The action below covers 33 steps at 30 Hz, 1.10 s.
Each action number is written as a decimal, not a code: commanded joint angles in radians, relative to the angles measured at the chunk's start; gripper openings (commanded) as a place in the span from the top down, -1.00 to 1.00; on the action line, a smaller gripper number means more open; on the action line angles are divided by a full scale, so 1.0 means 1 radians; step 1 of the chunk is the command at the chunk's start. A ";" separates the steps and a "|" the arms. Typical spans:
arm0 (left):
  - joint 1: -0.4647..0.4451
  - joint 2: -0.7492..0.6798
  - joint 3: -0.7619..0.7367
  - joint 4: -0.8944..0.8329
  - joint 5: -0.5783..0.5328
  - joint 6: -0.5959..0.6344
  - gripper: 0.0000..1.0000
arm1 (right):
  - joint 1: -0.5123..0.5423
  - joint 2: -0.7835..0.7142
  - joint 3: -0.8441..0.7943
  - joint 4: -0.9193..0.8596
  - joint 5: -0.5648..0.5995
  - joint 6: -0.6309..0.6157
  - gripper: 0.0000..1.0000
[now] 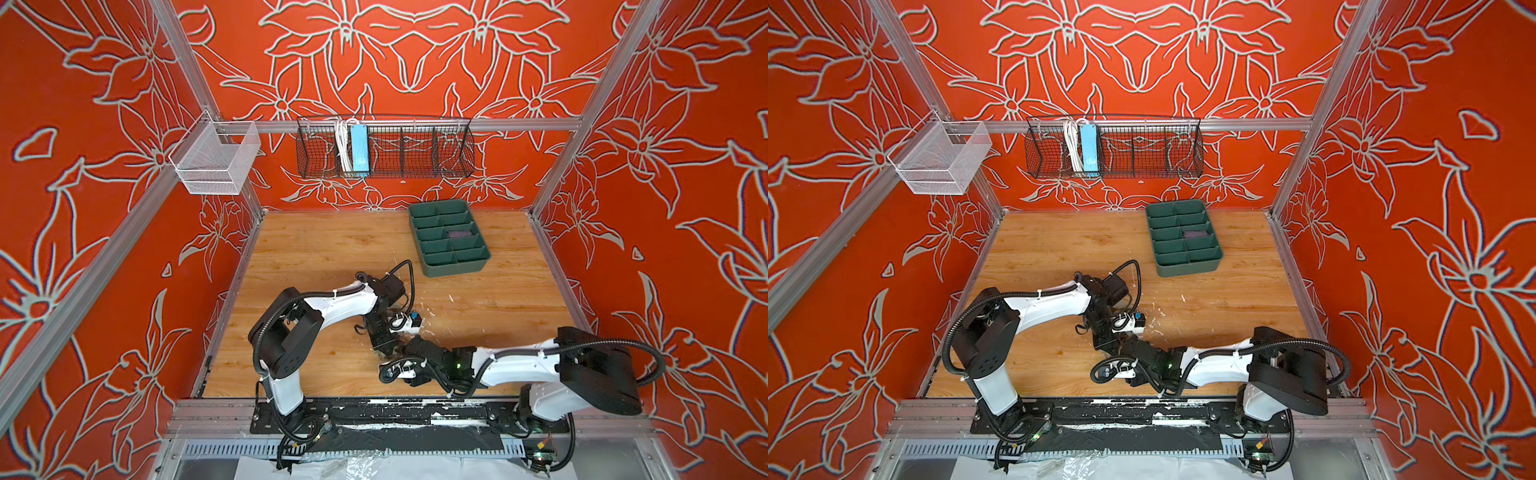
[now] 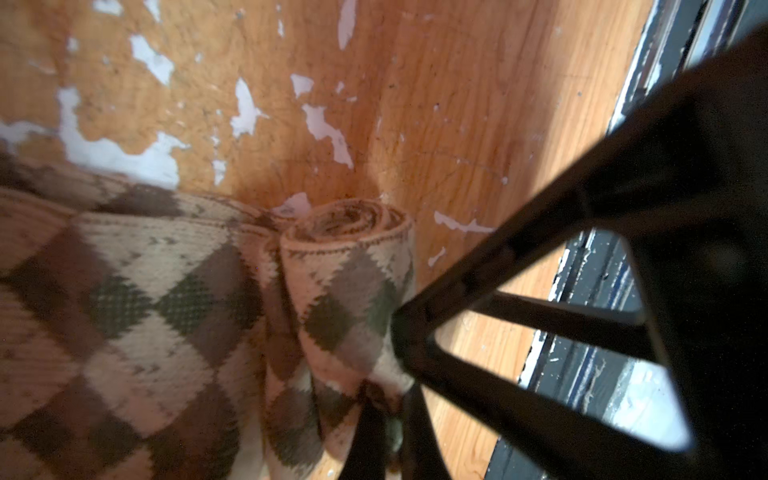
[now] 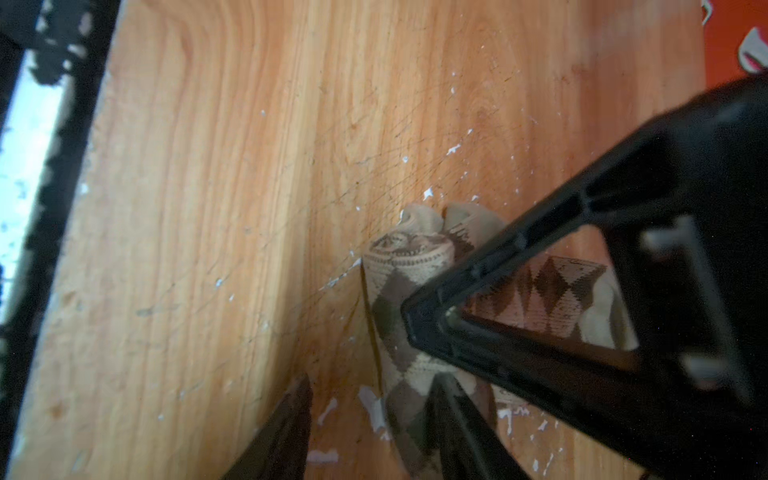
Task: Roll the socks
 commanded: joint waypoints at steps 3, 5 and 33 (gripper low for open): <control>-0.002 0.009 0.002 -0.011 0.022 0.006 1.00 | -0.004 -0.067 -0.010 0.064 0.025 -0.018 -0.10; -0.002 0.007 0.000 -0.009 0.024 0.006 1.00 | -0.004 -0.092 -0.011 0.052 0.011 -0.021 -0.14; -0.002 -0.561 -0.233 0.377 -0.305 -0.164 0.11 | -0.087 0.149 0.184 -0.371 -0.343 0.069 1.00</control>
